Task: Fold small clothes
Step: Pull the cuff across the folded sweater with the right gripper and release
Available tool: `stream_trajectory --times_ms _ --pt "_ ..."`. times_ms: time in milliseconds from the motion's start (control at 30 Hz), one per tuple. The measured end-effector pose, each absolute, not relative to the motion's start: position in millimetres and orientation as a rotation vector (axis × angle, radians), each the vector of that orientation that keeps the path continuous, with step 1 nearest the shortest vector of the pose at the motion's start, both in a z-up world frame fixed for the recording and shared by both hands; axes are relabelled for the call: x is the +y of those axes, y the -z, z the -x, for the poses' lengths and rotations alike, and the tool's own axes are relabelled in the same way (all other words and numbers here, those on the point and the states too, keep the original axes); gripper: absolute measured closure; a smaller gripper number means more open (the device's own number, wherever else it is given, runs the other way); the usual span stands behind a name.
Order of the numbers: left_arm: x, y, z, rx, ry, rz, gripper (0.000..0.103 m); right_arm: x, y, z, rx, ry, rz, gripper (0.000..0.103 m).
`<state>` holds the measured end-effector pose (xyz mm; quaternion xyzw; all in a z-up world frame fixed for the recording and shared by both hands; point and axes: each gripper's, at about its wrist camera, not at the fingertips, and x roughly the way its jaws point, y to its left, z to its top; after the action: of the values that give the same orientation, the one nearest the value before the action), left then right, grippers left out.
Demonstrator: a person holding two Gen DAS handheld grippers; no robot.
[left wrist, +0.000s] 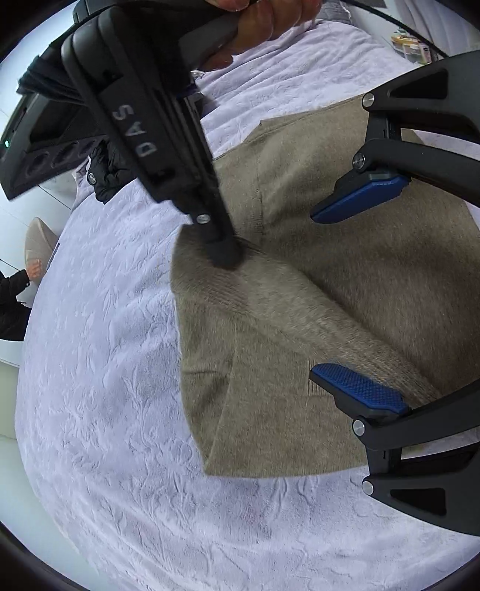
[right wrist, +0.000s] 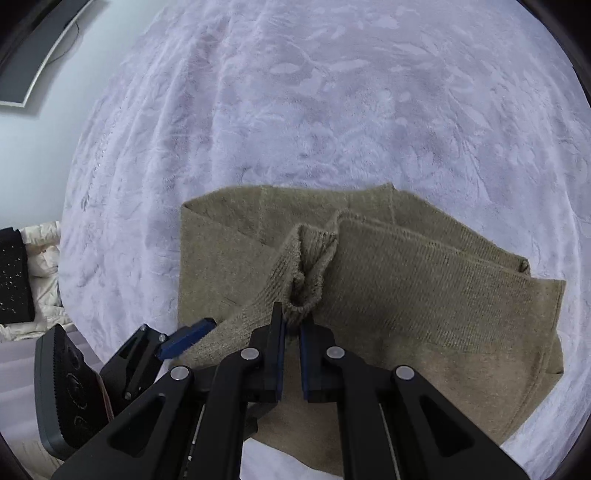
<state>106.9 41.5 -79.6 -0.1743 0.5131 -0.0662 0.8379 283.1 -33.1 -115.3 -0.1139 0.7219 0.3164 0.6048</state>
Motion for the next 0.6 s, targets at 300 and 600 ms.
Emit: stream_trajectory --times_ms 300,600 --pt "-10 75 -91 1.043 0.211 0.163 0.025 -50 108 -303 1.74 -0.606 0.219 0.037" --pt "-5 77 -90 1.046 0.18 0.187 0.025 -19 159 -298 1.906 -0.445 0.388 0.09"
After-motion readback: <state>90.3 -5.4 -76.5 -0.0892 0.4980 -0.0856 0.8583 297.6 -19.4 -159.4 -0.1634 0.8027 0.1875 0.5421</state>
